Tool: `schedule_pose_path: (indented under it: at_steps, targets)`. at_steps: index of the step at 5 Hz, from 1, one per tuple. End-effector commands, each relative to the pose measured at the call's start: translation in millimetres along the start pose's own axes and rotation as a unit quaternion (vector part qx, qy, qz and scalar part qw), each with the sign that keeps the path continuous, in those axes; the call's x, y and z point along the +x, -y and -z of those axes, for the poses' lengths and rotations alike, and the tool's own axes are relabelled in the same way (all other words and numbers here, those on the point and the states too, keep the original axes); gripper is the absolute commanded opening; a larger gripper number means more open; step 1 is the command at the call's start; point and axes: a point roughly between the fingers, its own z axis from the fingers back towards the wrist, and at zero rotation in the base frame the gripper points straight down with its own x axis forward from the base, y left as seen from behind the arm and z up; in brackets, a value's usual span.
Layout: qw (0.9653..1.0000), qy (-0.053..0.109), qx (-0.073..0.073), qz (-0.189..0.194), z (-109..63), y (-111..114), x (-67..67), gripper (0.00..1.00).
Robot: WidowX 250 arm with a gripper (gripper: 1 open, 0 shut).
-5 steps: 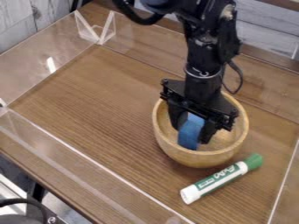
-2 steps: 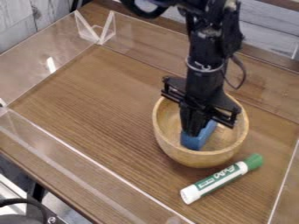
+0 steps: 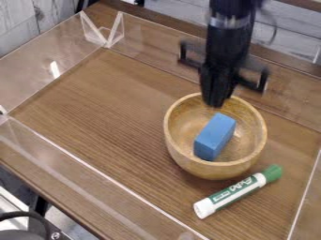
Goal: Remove the blue block from inside the brown bowl and put it on the table
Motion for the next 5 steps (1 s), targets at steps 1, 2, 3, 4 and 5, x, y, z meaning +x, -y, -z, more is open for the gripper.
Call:
schedule_pose_path:
  at_steps: [1,2,3,4,5]
  targets:
    - [0.9986,0.053,-0.005,-0.004,-42.7,-5.7,5.7,1.0]
    - [0.9989,0.047,-0.004,-0.003,-36.0,-3.5,4.1,1.0]
    - [0.9992,0.04,-0.004,-0.001,-29.3,-1.3,2.3,1.0]
    - [0.9994,0.035,-0.004,0.0,-22.2,1.5,0.4,1.0]
    - [0.9994,0.034,-0.004,-0.001,-13.3,6.1,-2.0,1.0]
